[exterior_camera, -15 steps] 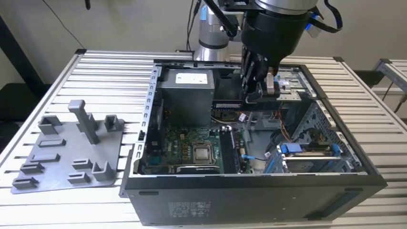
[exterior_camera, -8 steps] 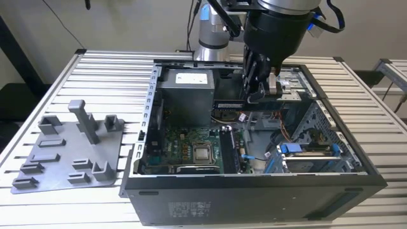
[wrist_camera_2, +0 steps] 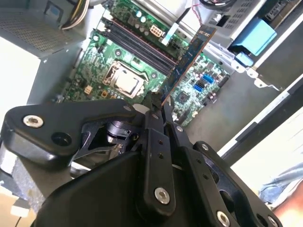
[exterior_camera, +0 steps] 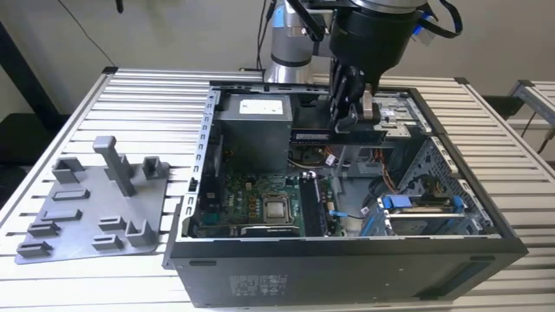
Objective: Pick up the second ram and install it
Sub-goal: 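Pick up the second ram and move it above second insertion slot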
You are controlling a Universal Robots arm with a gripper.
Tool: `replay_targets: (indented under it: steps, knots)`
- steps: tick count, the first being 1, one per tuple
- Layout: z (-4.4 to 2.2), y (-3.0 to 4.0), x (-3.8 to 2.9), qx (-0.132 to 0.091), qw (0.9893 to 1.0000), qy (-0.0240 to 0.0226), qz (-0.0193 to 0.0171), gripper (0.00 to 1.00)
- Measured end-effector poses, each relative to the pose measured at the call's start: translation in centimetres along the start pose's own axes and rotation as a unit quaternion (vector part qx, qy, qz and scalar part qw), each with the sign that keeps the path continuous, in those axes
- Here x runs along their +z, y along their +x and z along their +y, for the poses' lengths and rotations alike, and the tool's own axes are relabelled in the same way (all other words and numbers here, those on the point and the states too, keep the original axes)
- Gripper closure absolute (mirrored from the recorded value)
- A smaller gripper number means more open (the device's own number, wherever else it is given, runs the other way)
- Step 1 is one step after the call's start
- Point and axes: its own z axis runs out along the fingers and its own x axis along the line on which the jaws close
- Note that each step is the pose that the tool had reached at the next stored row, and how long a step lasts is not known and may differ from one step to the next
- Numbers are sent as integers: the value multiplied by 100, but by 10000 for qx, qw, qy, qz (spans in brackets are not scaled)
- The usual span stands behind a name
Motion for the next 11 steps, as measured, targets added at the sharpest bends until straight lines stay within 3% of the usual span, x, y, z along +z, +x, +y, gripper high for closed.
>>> replay_targets:
  steps: [11]
  knots:
    - [-2, -266, 13, 36, 10000, 1, -1, 86]
